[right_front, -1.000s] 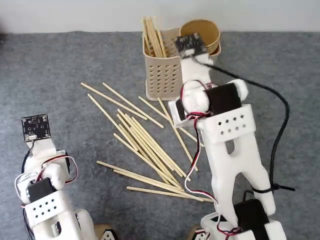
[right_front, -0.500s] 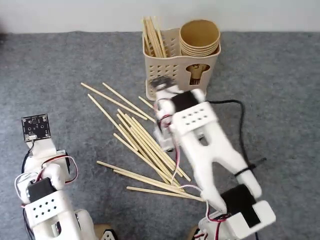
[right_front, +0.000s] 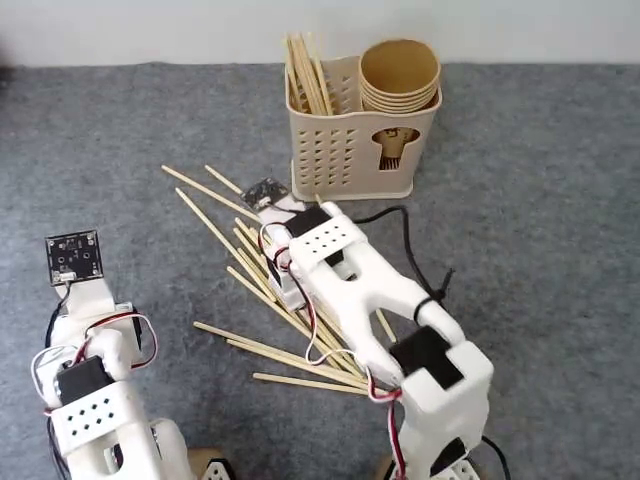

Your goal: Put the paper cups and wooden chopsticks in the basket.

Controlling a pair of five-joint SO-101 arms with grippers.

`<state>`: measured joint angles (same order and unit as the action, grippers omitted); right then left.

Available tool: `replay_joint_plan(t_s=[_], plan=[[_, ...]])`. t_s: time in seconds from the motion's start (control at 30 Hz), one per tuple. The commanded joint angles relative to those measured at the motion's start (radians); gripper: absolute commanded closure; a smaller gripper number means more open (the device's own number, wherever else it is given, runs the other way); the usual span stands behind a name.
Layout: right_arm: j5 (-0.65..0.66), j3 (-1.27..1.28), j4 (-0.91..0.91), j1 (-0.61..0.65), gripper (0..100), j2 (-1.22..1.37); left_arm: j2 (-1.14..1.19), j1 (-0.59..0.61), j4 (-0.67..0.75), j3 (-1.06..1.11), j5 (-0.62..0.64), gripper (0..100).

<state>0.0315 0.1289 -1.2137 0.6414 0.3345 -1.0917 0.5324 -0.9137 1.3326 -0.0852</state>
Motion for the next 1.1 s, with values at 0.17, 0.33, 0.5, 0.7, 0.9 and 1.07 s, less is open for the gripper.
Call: replay_joint_plan(t_s=[0.17, 0.33, 0.5, 0.7, 0.9, 1.07], plan=[[0.018, -0.009, 0.085, -0.015, 80.3, 0.093, -0.014, -0.008, 0.02, -0.012, 0.005, 93], [0.02, -0.009, 0.114, -0.015, 95.9, 0.12, -0.014, -0.008, 0.02, -0.012, 0.005, 93], [0.037, -0.008, 0.108, -0.015, 99.1, 0.097, -0.014, -0.008, 0.02, -0.012, 0.005, 93], [0.057, -0.006, 0.007, -0.015, 99.1, -0.039, -0.014, -0.008, 0.02, -0.012, 0.005, 93], [0.069, -0.006, -0.127, -0.015, 99.1, -0.292, -0.014, -0.009, 0.021, -0.012, 0.005, 93], [0.069, -0.006, -0.194, -0.012, 99.1, -0.518, -0.014, -0.009, 0.035, -0.007, 0.005, 93]])
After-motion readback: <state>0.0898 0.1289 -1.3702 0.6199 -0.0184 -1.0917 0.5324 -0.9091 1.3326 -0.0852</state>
